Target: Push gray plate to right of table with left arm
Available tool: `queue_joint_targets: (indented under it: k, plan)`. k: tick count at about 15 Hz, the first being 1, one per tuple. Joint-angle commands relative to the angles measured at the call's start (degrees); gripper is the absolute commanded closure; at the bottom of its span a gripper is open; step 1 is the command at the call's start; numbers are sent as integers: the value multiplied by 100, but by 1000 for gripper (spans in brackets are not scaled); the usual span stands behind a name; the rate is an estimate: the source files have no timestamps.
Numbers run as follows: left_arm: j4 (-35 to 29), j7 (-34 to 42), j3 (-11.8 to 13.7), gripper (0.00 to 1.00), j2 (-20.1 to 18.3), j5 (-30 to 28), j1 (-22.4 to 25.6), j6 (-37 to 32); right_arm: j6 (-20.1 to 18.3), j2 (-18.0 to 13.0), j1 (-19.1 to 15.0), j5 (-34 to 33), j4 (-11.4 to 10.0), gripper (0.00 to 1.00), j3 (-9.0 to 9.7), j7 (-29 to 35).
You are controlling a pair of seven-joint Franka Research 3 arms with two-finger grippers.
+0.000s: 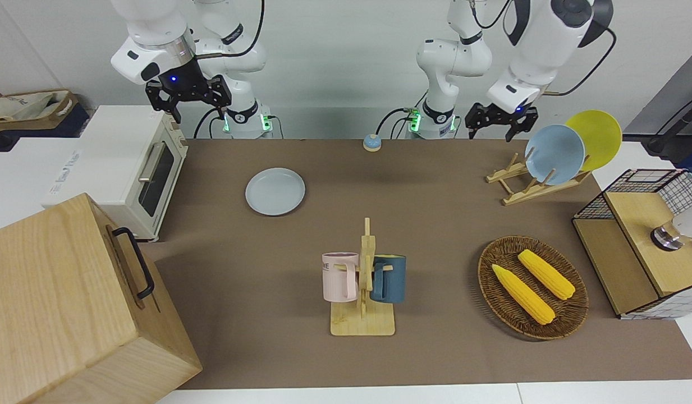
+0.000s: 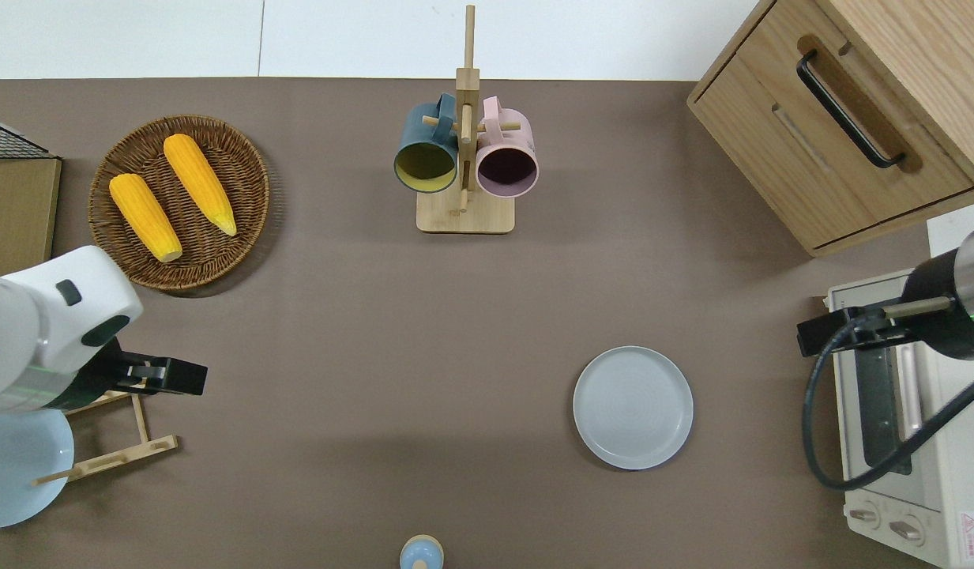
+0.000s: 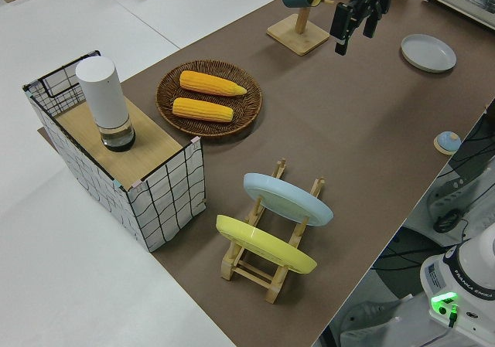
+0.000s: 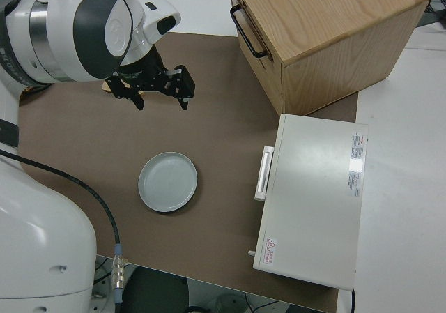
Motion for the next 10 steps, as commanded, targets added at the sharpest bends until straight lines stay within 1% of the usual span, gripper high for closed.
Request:
queue_joint_targets:
  k: [1,2,3,10]
  plan:
    - [235,479,322,9,-19,164,33,-265,-89,-14,-107,25,53,17,92,66]
    - [270,611,419,9,-19,164,32,-291,-89,-14,-115,25,53,17,92,75]
    - [306,664,446,7,-19,156,41,-291,-89,-14,-115,25,53,17,92,66]
    - [420,665,420,7,-10,173,59,-248,-89,-14,-115,25,53,17,92,66]
